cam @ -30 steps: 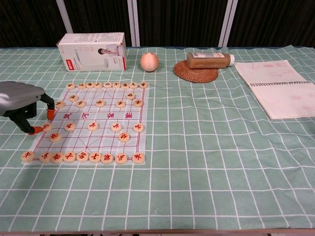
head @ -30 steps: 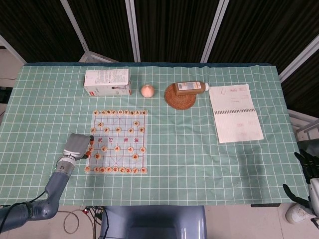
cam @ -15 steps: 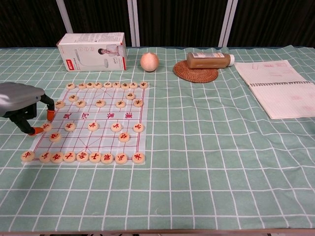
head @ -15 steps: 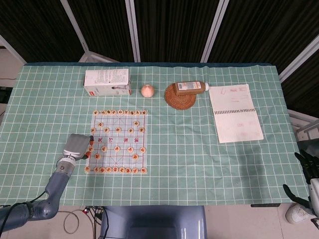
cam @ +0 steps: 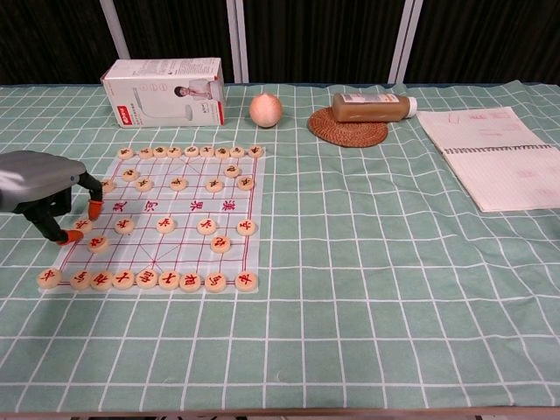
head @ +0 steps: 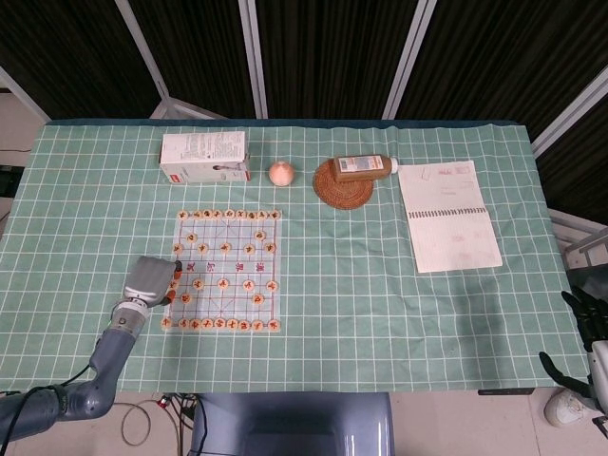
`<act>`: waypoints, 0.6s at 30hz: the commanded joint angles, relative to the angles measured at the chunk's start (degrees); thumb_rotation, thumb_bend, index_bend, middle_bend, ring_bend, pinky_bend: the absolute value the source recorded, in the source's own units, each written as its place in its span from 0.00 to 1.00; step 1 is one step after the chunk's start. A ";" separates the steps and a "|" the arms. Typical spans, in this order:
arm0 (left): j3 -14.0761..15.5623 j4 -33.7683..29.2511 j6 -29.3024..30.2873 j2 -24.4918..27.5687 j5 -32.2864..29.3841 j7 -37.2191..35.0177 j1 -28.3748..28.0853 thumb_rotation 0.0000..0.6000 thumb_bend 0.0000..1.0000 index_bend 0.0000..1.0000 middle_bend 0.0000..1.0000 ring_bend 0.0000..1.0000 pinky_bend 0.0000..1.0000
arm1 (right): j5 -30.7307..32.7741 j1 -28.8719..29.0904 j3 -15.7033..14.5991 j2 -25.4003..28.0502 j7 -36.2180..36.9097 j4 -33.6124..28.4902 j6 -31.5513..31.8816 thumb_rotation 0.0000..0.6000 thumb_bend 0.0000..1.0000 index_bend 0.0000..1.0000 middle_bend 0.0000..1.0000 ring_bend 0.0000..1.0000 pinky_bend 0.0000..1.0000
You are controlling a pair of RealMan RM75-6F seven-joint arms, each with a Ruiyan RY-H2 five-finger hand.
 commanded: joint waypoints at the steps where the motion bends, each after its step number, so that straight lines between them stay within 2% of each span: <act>1: 0.12 0.12 -0.08 -0.14 -0.07 0.13 -0.09 1.00 0.29 0.48 1.00 1.00 0.98 | 0.05 -0.02 0.06 0.03 0.10 -0.11 0.08 1.00 0.37 0.00 0.00 0.00 0.00; 18: 0.41 0.53 0.29 -0.18 -0.29 0.00 -0.19 1.00 0.35 0.50 1.00 1.00 0.98 | 0.30 -0.16 0.27 0.01 0.44 -0.11 0.38 1.00 0.37 0.00 0.00 0.00 0.00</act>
